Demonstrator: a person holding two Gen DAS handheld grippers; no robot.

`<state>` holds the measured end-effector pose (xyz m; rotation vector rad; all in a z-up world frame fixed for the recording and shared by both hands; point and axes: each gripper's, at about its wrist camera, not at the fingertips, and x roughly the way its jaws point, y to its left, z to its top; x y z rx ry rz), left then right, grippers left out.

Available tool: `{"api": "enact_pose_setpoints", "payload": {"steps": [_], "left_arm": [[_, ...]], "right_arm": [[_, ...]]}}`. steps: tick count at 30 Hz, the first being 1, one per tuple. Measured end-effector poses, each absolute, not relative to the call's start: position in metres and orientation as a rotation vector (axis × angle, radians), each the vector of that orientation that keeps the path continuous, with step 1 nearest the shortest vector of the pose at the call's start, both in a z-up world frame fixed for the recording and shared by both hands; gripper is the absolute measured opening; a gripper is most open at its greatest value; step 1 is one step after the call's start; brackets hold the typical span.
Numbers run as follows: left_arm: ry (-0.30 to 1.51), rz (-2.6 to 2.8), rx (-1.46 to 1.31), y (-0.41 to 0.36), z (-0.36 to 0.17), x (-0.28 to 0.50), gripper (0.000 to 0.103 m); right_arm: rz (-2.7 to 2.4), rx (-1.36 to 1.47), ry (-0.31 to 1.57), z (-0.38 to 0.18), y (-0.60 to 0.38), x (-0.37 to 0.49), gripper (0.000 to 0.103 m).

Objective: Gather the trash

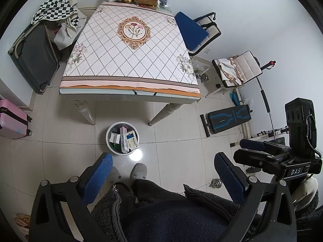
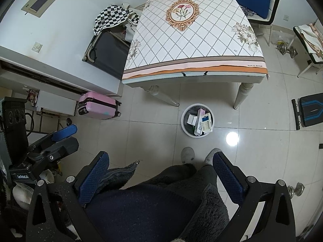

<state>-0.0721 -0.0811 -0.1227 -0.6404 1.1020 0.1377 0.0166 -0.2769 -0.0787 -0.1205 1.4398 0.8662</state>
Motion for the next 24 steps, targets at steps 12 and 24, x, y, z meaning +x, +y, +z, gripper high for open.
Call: {"api": "enact_pose_setpoints", "payload": {"steps": [12,24], "left_arm": [[1.103,0.129,-0.631,-0.0838,-0.1201,-0.0704,0.103],[1.094,0.125,-0.630,-0.0870,-0.1164,-0.0665,0.103]], "right_arm": [[0.870,-0.118,1.439,-0.0774,-0.2796,0.0165,0.103],[0.882,-0.111,1.432,-0.0739,-0.2825,0.0148,0.103]]}}
